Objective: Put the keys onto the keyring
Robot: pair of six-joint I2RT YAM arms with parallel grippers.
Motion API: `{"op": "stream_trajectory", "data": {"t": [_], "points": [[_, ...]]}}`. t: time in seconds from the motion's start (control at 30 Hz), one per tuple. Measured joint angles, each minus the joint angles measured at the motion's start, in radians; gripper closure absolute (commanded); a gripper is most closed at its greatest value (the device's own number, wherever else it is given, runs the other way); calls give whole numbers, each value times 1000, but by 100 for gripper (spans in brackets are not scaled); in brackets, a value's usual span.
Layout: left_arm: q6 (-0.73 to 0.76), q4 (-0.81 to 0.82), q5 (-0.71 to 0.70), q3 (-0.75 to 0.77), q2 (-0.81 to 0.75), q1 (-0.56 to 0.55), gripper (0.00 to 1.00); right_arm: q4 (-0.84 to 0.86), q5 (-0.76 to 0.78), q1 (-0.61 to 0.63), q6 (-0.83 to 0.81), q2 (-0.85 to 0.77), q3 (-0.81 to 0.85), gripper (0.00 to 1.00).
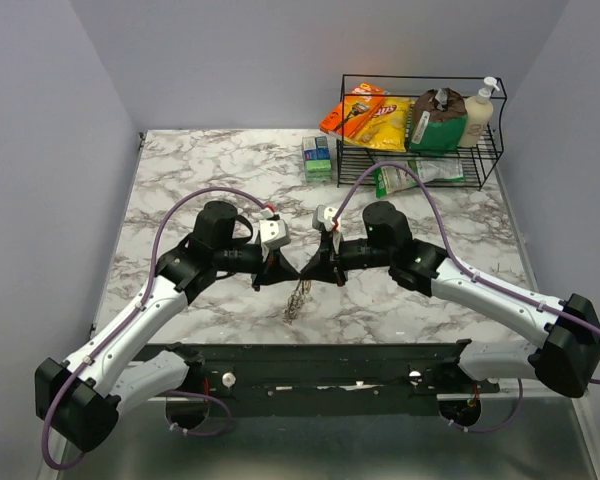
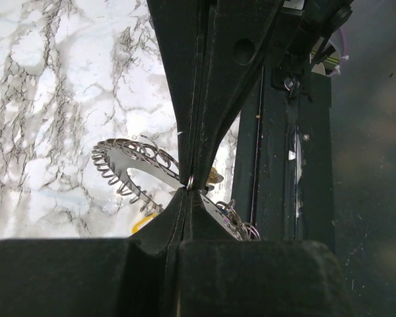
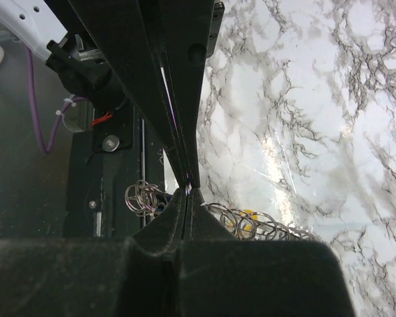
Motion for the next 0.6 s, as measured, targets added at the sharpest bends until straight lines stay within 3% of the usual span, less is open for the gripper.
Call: {"op": "stream_trajectory", "data": {"t": [0.1,0.27,0.33,0.37,0.4,0.43,0.6], "points": [[-11,7,-2,-3,-3,0,74,0,-2,0,0,0,0,100],[-18,8,-19,-3,-2,0,69,-3,-15,0,0,0,0,100],[-17,6,-20,-2,1,0,73,-5,-16,0,0,0,0,100],[-17,4,-20,-1,4,0,79,-6,-17,0,0,0,0,100],[-17,3,-20,1,6,0,95,-6,-16,0,0,1,0,100],[-16,2,-18,2,9,0,100,-8,-16,0,-1,2,0,100],[-12,-11,-4,5,24,-10,100,-23,-15,-3,-6,8,0,100]]}}
